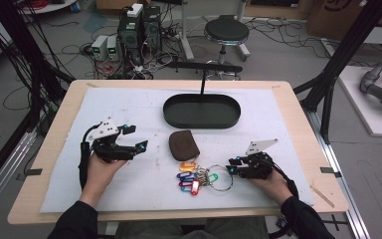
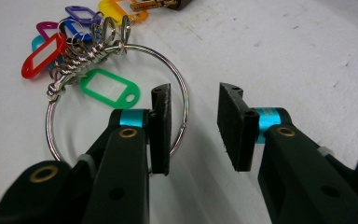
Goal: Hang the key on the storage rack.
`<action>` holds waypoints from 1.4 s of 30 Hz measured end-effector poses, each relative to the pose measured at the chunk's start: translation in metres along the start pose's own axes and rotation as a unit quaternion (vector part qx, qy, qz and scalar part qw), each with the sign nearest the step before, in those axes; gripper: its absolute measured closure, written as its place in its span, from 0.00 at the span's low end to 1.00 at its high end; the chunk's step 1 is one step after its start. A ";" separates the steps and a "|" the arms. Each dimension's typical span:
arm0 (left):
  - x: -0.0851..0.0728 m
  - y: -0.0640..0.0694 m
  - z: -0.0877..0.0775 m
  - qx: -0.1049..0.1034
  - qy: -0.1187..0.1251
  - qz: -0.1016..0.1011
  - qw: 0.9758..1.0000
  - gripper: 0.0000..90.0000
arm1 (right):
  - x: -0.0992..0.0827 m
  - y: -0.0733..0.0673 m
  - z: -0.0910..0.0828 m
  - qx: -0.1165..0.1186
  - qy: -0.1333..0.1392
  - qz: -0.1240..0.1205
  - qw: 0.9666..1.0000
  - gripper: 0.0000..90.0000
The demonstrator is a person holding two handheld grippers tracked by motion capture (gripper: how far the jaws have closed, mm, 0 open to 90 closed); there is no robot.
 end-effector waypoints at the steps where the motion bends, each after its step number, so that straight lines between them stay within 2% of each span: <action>1: 0.000 0.000 0.000 0.000 -0.001 0.001 1.000 0.27 | 0.000 0.000 0.002 -0.004 -0.004 -0.005 1.000 0.76; 4: 0.000 0.001 0.001 -0.002 -0.002 0.000 1.000 0.27 | 0.000 -0.001 0.004 -0.002 -0.008 -0.009 1.000 0.76; 8: 0.000 0.002 0.001 -0.002 -0.001 0.001 1.000 0.27 | 0.000 -0.007 0.000 0.001 -0.013 -0.003 1.000 0.76; 9: 0.000 0.002 0.000 -0.002 -0.001 0.001 1.000 0.27 | 0.000 -0.012 -0.007 -0.005 -0.010 0.001 1.000 0.76; 12: 0.000 0.001 0.000 -0.001 0.000 -0.002 1.000 0.27 | -0.003 -0.016 -0.012 -0.017 -0.013 0.020 1.000 0.76; 14: 0.000 0.000 0.000 -0.001 -0.001 -0.001 1.000 0.27 | -0.004 -0.017 -0.012 -0.018 -0.014 0.021 1.000 0.76; 15: 0.000 0.001 0.000 -0.001 0.000 -0.002 1.000 0.27 | -0.006 -0.019 -0.012 -0.030 -0.017 0.021 0.999 0.75; 17: 0.000 0.002 0.000 -0.002 0.000 0.002 1.000 0.27 | -0.006 -0.019 -0.011 -0.034 -0.020 0.022 0.999 0.75; 18: 0.000 0.002 0.001 -0.003 0.000 0.003 1.000 0.27 | -0.008 -0.018 -0.008 -0.046 -0.024 0.026 0.998 0.74; 21: 0.000 0.002 0.002 -0.003 0.000 0.002 1.000 0.27 | -0.010 -0.016 -0.004 -0.051 -0.031 0.029 0.998 0.74; 23: 0.000 0.003 0.003 -0.005 0.000 0.003 1.000 0.27 | -0.012 -0.016 -0.002 -0.056 -0.035 0.024 0.998 0.75; 25: 0.000 0.003 0.003 -0.005 -0.001 0.004 1.000 0.27 | -0.012 -0.018 0.000 -0.079 -0.037 0.000 0.996 0.79; 31: 0.001 0.005 0.004 -0.006 -0.001 0.004 1.000 0.27 | -0.010 -0.024 0.002 -0.100 -0.039 -0.047 0.993 0.95; 33: 0.001 0.005 0.004 -0.007 -0.001 0.004 1.000 0.27 | -0.009 -0.024 0.003 -0.100 -0.039 -0.049 0.993 0.96; 36: 0.001 0.006 0.004 -0.007 -0.002 0.004 1.000 0.27 | -0.007 -0.020 0.004 -0.096 -0.035 -0.034 0.994 0.98; 39: 0.001 0.006 0.004 -0.007 -0.001 0.003 1.000 0.27 | -0.006 -0.018 0.004 -0.097 -0.031 -0.030 0.994 0.98; 42: 0.000 0.005 0.004 -0.006 -0.002 0.002 1.000 0.27 | -0.002 -0.013 -0.001 -0.099 -0.014 -0.016 0.995 0.98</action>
Point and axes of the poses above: each handheld gripper's, and its own axes: z roughly forward along the jaws, x roughly out of its top, y roughly to its right, the point moved 8 cm from there along z, roughly forward along the jaws, and after that the axes turned 3 degrees about -z, right-handed, at the moved point
